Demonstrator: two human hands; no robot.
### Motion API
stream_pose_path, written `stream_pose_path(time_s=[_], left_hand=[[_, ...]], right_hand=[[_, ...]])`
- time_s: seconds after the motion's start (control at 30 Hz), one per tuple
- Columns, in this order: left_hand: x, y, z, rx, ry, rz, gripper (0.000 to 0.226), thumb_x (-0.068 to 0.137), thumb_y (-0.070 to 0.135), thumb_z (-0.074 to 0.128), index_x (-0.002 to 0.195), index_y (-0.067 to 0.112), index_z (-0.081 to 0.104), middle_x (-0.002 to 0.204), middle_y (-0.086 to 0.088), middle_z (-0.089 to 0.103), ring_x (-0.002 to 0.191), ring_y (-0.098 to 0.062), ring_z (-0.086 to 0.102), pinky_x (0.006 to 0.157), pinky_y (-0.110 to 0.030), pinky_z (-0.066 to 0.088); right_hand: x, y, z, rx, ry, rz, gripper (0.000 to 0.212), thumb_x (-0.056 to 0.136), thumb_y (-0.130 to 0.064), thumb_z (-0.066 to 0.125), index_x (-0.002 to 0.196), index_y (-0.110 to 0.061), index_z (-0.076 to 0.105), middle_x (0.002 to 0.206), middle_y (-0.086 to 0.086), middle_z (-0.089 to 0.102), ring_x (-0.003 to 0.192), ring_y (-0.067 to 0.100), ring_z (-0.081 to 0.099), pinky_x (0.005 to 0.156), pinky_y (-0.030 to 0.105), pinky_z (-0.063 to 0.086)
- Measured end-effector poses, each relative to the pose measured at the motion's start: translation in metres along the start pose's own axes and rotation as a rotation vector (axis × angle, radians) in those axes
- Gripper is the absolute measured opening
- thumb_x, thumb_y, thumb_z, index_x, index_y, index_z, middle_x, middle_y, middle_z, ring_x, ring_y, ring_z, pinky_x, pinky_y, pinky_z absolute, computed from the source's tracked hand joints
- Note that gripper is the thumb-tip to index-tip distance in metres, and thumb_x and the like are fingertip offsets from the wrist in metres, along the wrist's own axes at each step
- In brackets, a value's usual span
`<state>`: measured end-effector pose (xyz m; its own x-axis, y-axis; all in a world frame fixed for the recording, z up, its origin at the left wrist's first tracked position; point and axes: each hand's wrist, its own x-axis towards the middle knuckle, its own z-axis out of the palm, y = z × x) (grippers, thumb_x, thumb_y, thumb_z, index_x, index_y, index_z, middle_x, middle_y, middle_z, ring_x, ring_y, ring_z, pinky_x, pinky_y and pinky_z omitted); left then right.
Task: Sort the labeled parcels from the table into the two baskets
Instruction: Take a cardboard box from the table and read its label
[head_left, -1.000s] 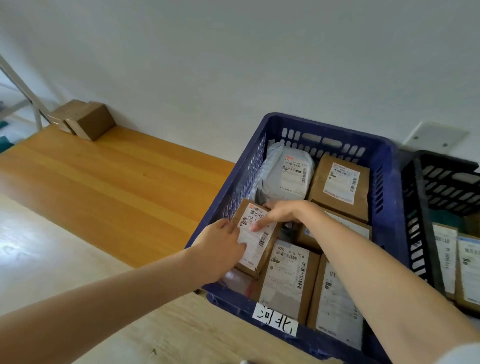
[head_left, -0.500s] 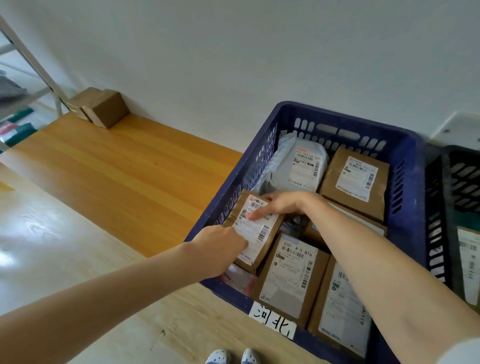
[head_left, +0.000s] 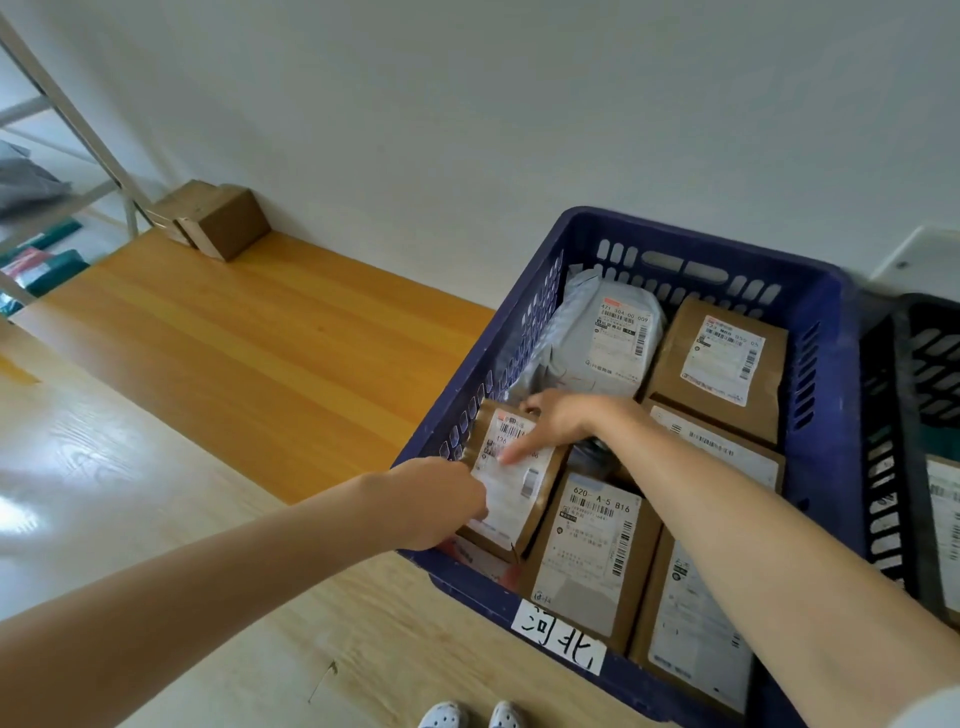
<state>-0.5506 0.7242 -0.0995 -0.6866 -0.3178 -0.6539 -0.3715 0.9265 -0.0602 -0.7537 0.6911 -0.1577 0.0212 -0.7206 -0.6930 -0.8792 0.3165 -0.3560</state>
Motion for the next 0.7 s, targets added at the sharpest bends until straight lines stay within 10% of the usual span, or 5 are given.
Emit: stream_pose_path(time_s=[0.17,0.43,0.7], left_hand=[[0.007,0.003,-0.006,-0.038,-0.055,-0.001,0.081,0.086,-0.012,0.051,0.149,0.032,0.027,0.157,-0.007,0.025,0.127,-0.031,0.048,0.087,-0.036,0.046],[0.02,0.004,-0.005,-0.068,-0.095,-0.001,0.082,0.09,-0.007,0.047,0.148,0.045,0.019,0.16,-0.016,0.0,0.135,-0.037,0.039,0.099,-0.039,0.041],[0.026,0.007,-0.001,-0.089,-0.168,0.021,0.082,0.091,-0.008,0.042,0.144,0.052,0.025,0.16,-0.016,-0.002,0.136,-0.038,0.035,0.098,-0.041,0.04]], right_hand=[[0.001,0.0,0.03,0.053,-0.102,-0.016,0.102,0.055,-0.081,0.068,0.141,-0.033,0.042,0.135,-0.008,0.049,0.105,0.013,0.051,0.078,0.022,0.036],[-0.014,0.003,0.03,0.092,-0.016,-0.048,0.092,0.072,-0.055,0.076,0.147,-0.028,0.031,0.147,-0.001,0.042,0.124,0.02,0.048,0.103,0.035,0.04],[-0.06,0.022,0.041,-0.302,0.01,-0.245,0.108,0.075,-0.032,0.08,0.15,-0.047,0.005,0.158,-0.016,-0.018,0.146,0.012,-0.006,0.118,0.041,0.012]])
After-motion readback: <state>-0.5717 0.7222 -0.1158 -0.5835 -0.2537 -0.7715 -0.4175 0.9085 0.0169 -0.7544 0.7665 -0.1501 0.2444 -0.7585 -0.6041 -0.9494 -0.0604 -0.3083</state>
